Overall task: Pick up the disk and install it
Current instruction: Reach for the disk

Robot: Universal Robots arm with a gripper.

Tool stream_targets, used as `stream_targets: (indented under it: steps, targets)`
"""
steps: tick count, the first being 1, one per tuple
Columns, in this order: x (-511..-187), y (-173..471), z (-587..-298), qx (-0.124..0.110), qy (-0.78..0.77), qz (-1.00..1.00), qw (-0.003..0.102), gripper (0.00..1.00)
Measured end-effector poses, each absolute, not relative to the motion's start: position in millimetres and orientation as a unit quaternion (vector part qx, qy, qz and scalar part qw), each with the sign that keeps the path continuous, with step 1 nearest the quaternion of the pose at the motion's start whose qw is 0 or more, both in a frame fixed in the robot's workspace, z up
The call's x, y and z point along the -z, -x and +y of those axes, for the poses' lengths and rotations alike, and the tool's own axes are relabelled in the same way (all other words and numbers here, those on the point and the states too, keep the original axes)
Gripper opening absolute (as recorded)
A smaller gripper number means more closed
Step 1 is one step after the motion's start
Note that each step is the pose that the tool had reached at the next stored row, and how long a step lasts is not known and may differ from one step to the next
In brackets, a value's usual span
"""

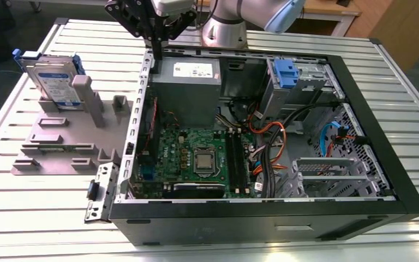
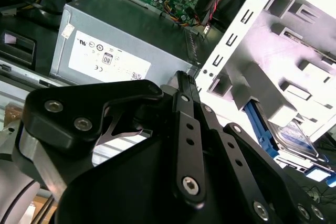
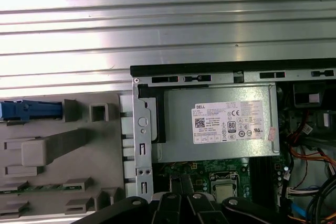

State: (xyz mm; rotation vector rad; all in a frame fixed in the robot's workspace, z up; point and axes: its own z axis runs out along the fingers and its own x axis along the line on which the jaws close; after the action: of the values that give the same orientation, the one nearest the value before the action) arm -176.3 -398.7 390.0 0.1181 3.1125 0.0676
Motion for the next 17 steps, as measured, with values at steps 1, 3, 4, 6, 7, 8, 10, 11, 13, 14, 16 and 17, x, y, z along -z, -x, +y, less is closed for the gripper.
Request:
stream_targets:
  steps: [1, 3, 4, 6, 7, 8, 10, 11, 13, 14, 16, 17]
  targets:
    - [-390.0, 176.3, -398.7, -0.022, -0.038, 0.999, 0.013, 0.11]
    - [-390.0, 176.3, -398.7, -0.022, -0.038, 0.999, 0.013, 0.11]
    - [-390.0, 176.3, -398.7, -0.022, -0.038, 0.999, 0.013, 0.11]
    - [-390.0, 176.4, -398.7, -0.022, -0.038, 0.999, 0.013, 0.11]
    - [-390.0, 176.4, -398.7, -0.022, -0.038, 0.999, 0.013, 0.11]
    - [-390.0, 176.4, -398.7, -0.022, -0.038, 0.999, 0.013, 0.11]
    - [-390.0, 176.4, -398.7, -0.022, -0.038, 0.999, 0.013, 0.11]
    - [-390.0, 176.4, -398.7, -0.022, -0.038, 0.999, 0.013, 0.11]
    - [-390.0, 178.2, -398.8, -0.022, -0.038, 0.999, 0.013, 0.11]
    - [-389.9, 179.7, -398.7, -0.022, -0.038, 0.999, 0.013, 0.11]
    - [-389.6, 183.4, -398.7, -0.022, -0.038, 0.999, 0.013, 0.11]
    - [-389.6, 184.4, -398.7, -0.022, -0.038, 0.999, 0.013, 0.11]
